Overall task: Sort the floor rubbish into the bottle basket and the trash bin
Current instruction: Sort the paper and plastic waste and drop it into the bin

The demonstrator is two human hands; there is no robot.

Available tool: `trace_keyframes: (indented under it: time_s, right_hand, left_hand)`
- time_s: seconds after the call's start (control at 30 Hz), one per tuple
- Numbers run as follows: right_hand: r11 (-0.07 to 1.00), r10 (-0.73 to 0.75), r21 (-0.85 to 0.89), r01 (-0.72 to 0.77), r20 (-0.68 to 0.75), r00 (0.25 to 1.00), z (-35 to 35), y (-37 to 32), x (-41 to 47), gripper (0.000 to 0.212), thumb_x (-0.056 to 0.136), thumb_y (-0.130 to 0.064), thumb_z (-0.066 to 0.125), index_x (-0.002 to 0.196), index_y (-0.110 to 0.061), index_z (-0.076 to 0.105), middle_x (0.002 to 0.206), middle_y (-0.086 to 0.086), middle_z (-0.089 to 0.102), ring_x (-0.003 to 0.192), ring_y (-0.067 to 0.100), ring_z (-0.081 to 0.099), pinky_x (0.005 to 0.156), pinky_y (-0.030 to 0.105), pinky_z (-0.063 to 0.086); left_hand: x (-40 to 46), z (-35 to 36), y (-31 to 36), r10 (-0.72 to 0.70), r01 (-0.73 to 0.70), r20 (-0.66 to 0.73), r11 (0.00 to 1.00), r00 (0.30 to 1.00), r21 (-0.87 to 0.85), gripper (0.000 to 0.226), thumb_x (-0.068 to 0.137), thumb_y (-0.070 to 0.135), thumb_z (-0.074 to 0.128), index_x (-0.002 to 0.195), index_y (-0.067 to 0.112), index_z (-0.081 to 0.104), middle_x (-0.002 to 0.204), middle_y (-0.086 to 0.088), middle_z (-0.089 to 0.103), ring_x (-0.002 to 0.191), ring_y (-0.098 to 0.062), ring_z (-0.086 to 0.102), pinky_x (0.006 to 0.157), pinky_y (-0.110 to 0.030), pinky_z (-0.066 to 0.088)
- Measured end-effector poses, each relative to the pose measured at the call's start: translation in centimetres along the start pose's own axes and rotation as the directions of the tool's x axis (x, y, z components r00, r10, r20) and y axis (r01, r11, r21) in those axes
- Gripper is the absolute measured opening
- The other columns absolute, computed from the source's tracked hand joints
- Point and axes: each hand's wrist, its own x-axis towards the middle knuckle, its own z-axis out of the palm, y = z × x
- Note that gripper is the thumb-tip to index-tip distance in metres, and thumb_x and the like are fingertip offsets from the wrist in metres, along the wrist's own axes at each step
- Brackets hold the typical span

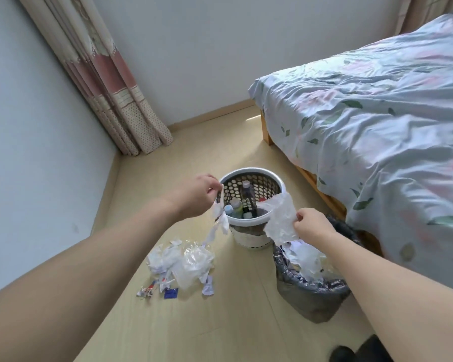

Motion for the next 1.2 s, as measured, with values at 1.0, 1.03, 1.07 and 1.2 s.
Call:
trace_keyframes:
  time_s: [1.0,1.03,1.07,1.2]
  right_hand:
    - [0.944,0.206,-0.321,-0.072,0.408,0.889,2.7,17.0,10.5,0.035,0.092,-0.012,0.048,0.126,-0.016,0.055,0.121,0.01,0.061,0.103,0.025,0.058,0.095,0.038,0.049]
    - [0.941,0.201,-0.333,-0.055,0.421,0.885,3.3,17.4,10.9,0.036,0.091,-0.014,0.047,0.126,-0.016,0.055,0.122,0.01,0.06,0.103,0.025,0.058,0.095,0.039,0.05]
    - [0.933,0.214,-0.356,-0.054,0.428,0.878,4.1,17.9,11.3,0.039,0.091,-0.017,0.047,0.129,-0.016,0.053,0.126,0.011,0.057,0.106,0.027,0.057,0.096,0.041,0.049]
    - [0.86,0.33,-0.501,-0.097,0.399,0.855,7.0,19.8,12.1,0.053,0.094,-0.011,0.044,0.145,-0.011,0.033,0.144,0.015,0.034,0.126,0.036,0.044,0.105,0.043,0.042]
  left_hand:
    - [13.3,31.5,12.3,-0.08,0.033,0.453,0.993,0.888,0.111,0.03,0.097,0.031,0.038,0.099,0.008,0.057,0.112,-0.013,0.056,0.097,-0.03,0.059,0.071,-0.034,0.044]
    - [13.7,32.6,11.9,-0.071,0.014,0.498,0.993,0.864,0.118,0.029,0.097,0.027,0.039,0.105,0.006,0.058,0.115,-0.015,0.056,0.1,-0.03,0.059,0.073,-0.036,0.045]
    - [14.1,33.6,11.7,-0.07,-0.004,0.54,0.991,0.839,0.133,0.029,0.097,0.022,0.041,0.112,0.005,0.058,0.119,-0.015,0.055,0.104,-0.031,0.058,0.077,-0.037,0.046]
    - [15.2,36.1,10.9,-0.08,-0.037,0.637,0.985,0.766,0.167,0.04,0.093,0.007,0.044,0.132,0.003,0.049,0.133,-0.017,0.043,0.12,-0.035,0.05,0.097,-0.042,0.045]
